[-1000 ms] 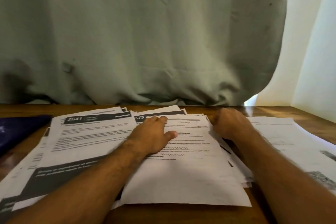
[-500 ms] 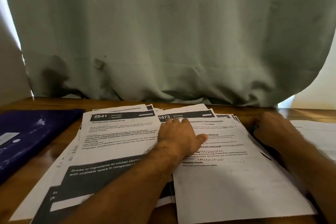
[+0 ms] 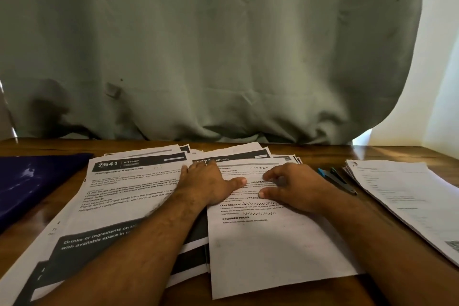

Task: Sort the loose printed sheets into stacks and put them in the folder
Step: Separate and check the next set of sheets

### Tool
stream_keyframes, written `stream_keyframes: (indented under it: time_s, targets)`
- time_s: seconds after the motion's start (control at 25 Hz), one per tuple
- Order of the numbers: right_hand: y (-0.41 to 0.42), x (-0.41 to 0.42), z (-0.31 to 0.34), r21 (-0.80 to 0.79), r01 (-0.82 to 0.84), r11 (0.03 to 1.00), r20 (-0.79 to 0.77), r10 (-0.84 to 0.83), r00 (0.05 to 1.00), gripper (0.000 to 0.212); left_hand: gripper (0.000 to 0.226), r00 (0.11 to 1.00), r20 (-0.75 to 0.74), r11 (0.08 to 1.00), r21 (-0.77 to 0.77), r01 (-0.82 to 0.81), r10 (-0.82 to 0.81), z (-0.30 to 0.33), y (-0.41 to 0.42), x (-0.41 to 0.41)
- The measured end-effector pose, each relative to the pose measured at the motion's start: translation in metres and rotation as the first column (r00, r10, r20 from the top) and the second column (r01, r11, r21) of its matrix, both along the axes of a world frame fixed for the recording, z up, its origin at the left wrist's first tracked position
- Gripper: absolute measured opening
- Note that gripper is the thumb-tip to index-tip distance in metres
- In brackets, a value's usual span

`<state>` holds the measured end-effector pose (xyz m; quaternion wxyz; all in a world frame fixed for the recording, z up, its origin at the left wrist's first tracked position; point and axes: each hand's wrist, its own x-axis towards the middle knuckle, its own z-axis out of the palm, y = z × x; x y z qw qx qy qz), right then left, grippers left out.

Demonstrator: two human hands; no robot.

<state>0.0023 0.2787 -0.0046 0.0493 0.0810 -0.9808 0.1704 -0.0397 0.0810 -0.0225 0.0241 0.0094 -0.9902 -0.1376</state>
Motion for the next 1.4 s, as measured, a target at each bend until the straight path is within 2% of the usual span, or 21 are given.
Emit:
stream_keyframes:
  time_s: [0.28, 0.48, 0.56, 0.72, 0.8, 0.88, 0.96, 1.04, 1.12, 1.24, 1.4]
  targets:
    - [0.002, 0.002, 0.002, 0.004, -0.009, 1.0, 0.028, 0.009, 1.0, 0.053, 0.086, 1.0, -0.006, 0.995, 0.093, 0.022, -0.022, 0.008, -0.007, 0.003]
    - [-0.007, 0.005, 0.002, 0.006, -0.041, 0.999, -0.064, 0.041, 0.997, 0.035, 0.065, 0.992, -0.124, 0.953, 0.302, 0.013, 0.025, 0.037, -0.038, 0.014]
    - [-0.019, 0.005, 0.004, 0.005, -0.081, 0.997, -0.088, 0.081, 0.993, 0.032, 0.063, 0.989, -0.131, 0.953, 0.303, -0.032, 0.075, 0.047, -0.067, 0.018]
    - [-0.068, -0.002, 0.017, 0.046, -0.21, 0.977, -0.123, 0.214, 0.969, 0.028, 0.055, 0.986, -0.035, 0.966, 0.207, -0.155, 0.165, 0.042, -0.125, 0.029]
    - [-0.103, -0.011, 0.024, 0.064, -0.277, 0.959, -0.107, 0.282, 0.953, 0.03, 0.061, 0.976, -0.01, 0.957, 0.199, -0.211, 0.218, 0.034, -0.148, 0.032]
    - [-0.137, -0.025, 0.03, 0.062, -0.296, 0.953, -0.078, 0.3, 0.951, 0.032, 0.076, 0.968, 0.021, 0.939, 0.238, -0.249, 0.251, 0.026, -0.163, 0.033]
    - [-0.164, -0.043, 0.031, 0.066, -0.27, 0.961, -0.076, 0.274, 0.959, 0.032, 0.093, 0.957, 0.046, 0.919, 0.268, -0.29, 0.288, 0.02, -0.168, 0.031]
    - [-0.184, -0.06, 0.028, 0.082, -0.221, 0.972, -0.064, 0.226, 0.972, 0.034, 0.111, 0.939, 0.046, 0.91, 0.236, -0.341, 0.34, 0.016, -0.167, 0.027]
    - [-0.201, -0.073, 0.02, 0.094, -0.167, 0.982, -0.028, 0.17, 0.985, 0.035, 0.119, 0.927, 0.036, 0.898, 0.237, -0.372, 0.374, 0.015, -0.169, 0.025]
    - [-0.22, -0.086, 0.011, 0.083, -0.135, 0.987, -0.024, 0.137, 0.99, 0.033, 0.112, 0.924, 0.013, 0.891, 0.263, -0.371, 0.381, 0.018, -0.177, 0.022]
    - [-0.237, -0.093, 0.005, 0.08, -0.156, 0.984, -0.002, 0.157, 0.988, 0.051, 0.101, 0.901, -0.026, 0.854, 0.329, -0.402, 0.434, 0.02, -0.18, 0.02]
